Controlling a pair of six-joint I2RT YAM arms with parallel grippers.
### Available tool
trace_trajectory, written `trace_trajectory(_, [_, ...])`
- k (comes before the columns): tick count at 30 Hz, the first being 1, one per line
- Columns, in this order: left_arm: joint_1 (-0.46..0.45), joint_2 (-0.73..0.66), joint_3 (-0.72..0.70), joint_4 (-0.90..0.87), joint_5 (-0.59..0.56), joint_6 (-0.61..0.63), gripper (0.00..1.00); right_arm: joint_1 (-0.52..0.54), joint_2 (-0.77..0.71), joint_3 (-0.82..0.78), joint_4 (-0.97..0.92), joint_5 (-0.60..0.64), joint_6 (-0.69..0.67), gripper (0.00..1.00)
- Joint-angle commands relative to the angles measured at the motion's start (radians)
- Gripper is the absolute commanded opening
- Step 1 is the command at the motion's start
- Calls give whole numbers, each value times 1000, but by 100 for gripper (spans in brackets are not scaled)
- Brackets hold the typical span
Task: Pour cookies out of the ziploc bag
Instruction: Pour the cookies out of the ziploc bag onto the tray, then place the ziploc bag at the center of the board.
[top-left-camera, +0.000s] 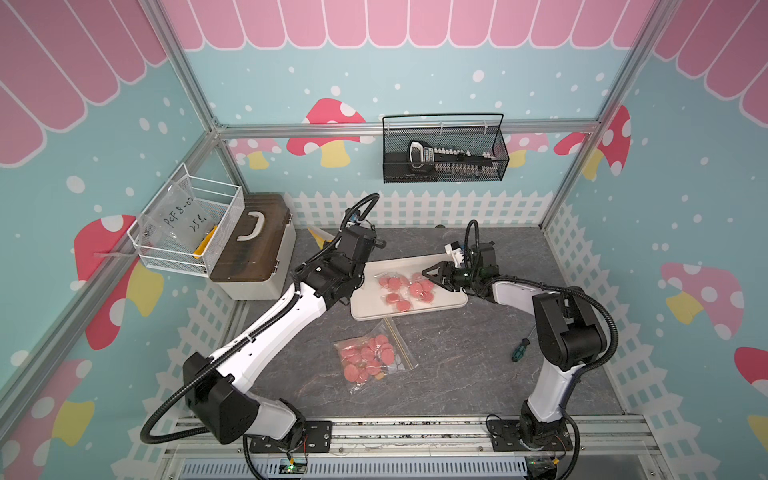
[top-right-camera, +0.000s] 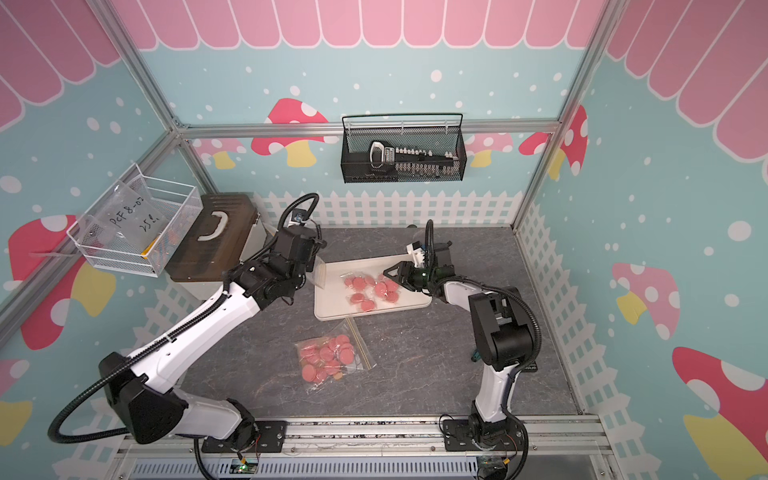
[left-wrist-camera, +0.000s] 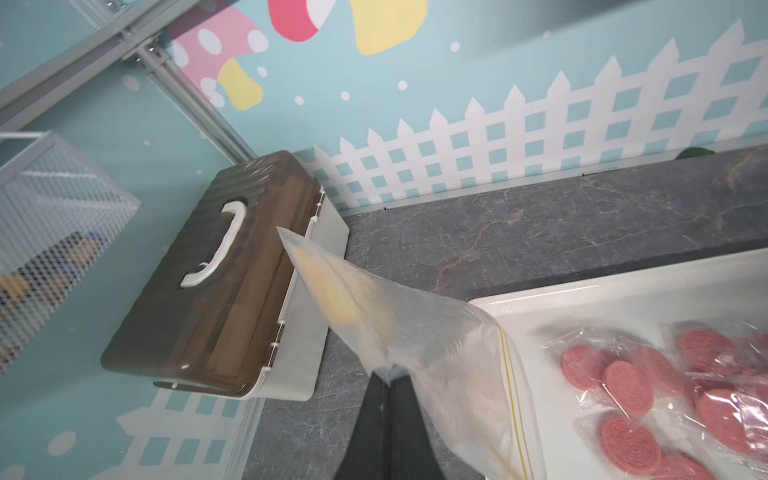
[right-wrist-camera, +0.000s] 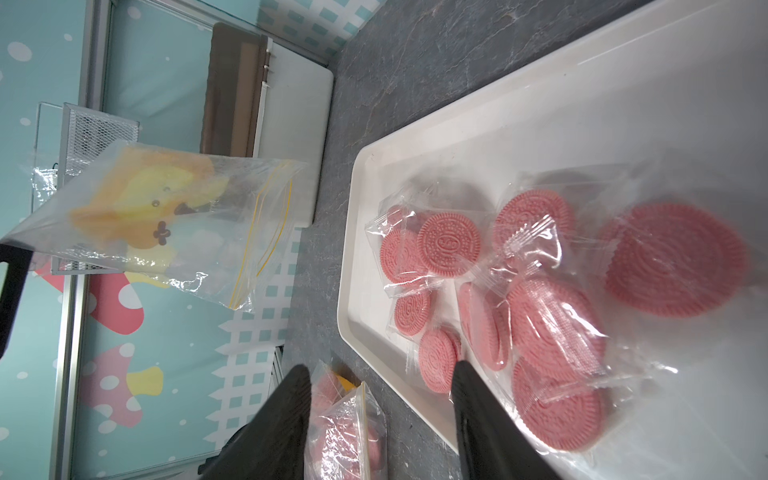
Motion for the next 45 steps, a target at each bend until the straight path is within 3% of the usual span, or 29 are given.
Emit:
trace_trajectory(1, [51, -105, -97, 37, -43, -119, 0, 7, -5, 17, -18, -12, -17, 55])
trace_trajectory(9, [123, -253, -259, 9, -64, -212, 0, 15, -6, 7, -27, -21, -32, 55])
trace_trajectory(15, [228, -326, -381, 8, 14, -301, 0, 18, -22, -12, -53, -16, -61, 55])
trace_trajectory(20, [262, -395, -478, 87, 11, -343, 2, 17, -25, -22, -59, -20, -69, 55])
trace_trajectory(23, [302, -421, -519, 106, 66, -403, 3, 18, -28, -21, -70, -21, -78, 55])
trace_trajectory(35, [321, -532, -682, 217, 94, -483, 9, 18, -25, -17, -95, -21, -97, 55])
trace_trajectory(42, [328, -537, -704, 181, 93, -522, 20, 18, -33, -15, -108, -23, -108, 55])
trace_trajectory(45, [328, -556, -704, 139, 114, -552, 38, 18, -31, -11, -114, -23, -111, 55])
